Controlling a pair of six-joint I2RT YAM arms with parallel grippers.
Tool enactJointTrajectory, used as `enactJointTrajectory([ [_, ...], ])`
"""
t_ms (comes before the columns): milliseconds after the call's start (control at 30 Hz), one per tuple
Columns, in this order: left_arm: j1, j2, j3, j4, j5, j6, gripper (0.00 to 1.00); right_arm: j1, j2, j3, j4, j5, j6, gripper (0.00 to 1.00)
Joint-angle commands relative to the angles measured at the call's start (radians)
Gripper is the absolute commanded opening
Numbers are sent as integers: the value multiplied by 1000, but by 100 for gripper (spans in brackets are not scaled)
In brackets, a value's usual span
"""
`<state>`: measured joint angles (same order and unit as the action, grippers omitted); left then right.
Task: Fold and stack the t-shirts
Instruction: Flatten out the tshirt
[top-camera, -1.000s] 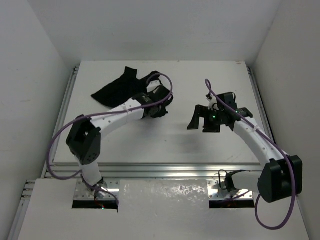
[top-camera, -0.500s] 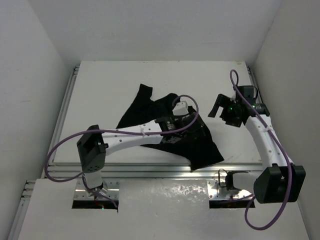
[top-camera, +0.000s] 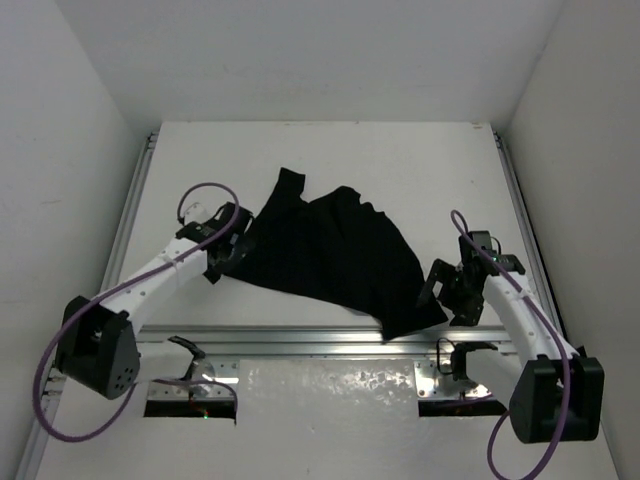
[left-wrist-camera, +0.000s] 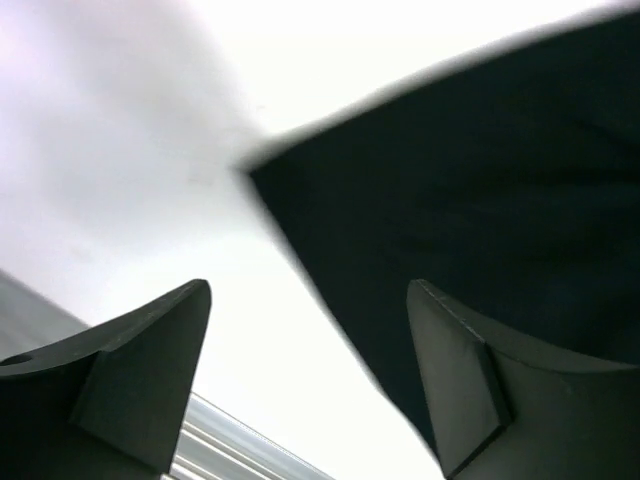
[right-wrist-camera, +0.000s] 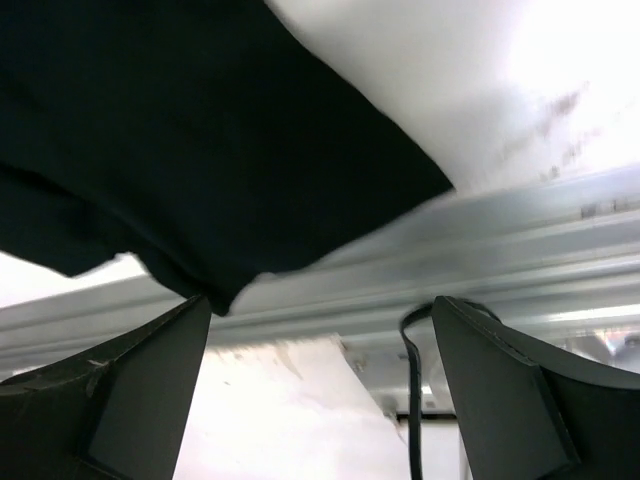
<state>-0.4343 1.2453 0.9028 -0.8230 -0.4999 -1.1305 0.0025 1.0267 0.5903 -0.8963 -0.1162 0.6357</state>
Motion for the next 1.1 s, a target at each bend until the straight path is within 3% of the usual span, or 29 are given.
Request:
enactJointTrajectory([
  [0,129,46,-73,63,78,145,77,2,-13,25,-13,39,35,93],
  [67,179,88,-90,103,106,179,74,2,-1,46,-24,49,41,93],
  [367,216,316,-59,264,127,241,64,2,-17,60,-27,49,35,94],
  [533,221,368,-88,295,127,229,44,2,-48,62,-52,55,24,94],
  [600,230,368,-100,308,120,230,42,2,-51,63,-58,44,16,94],
  [667,247,370,-104,312,123,235,20,2,-40,62,-67,18,10,93],
  [700,250,367,-102,309,123,236,14,2,-34,51,-73,13,10,92],
  [733,252,361,-97,306,123,239,0,2,-28,43,-76,15,13,92],
  [967,255,212,-102,243,75,216,0,1,48,10,-38,69,71,89],
  [1033,256,194,-110,236,70,206,0,2,97,-10,-12,56,79,87],
  [1067,256,183,-114,240,78,204,0,2,111,-41,26,53,85,80],
])
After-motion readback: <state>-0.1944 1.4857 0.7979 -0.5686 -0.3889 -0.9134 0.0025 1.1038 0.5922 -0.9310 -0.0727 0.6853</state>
